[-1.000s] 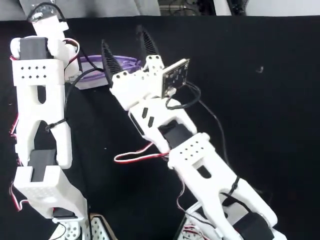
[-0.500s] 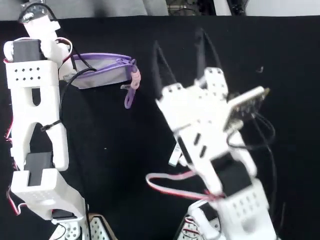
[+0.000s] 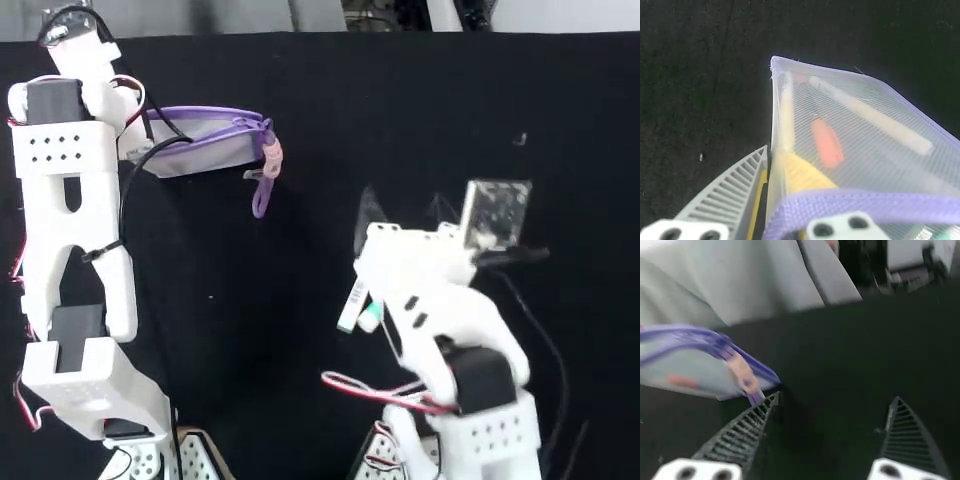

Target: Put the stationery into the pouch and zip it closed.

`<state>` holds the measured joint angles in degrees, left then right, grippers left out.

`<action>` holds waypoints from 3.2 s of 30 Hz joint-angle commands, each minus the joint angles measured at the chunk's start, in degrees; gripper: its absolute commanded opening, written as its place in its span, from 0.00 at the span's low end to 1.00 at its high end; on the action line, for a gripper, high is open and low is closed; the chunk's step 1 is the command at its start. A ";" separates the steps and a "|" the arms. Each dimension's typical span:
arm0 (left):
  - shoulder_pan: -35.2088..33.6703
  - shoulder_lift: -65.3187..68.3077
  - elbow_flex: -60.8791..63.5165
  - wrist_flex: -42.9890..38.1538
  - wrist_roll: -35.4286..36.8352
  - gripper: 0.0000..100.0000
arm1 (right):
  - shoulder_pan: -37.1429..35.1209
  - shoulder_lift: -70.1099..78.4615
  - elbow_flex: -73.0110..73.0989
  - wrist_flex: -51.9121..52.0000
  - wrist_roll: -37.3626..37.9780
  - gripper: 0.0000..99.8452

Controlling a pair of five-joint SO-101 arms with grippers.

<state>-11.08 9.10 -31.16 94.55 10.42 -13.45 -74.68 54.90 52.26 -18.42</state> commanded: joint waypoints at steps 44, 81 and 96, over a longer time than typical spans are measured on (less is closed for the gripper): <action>-1.71 0.79 2.95 -0.88 0.26 0.03 | -7.30 73.54 -19.91 6.07 -14.07 0.08; 2.33 0.70 2.86 0.79 0.18 0.03 | -10.29 22.55 -8.92 -41.67 -1.32 0.01; 2.33 0.70 2.86 0.44 0.09 0.03 | -27.69 26.86 1.54 -77.71 24.97 0.01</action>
<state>-9.58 9.01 -29.67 94.90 10.33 -39.65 -50.07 57.19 -18.59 2.51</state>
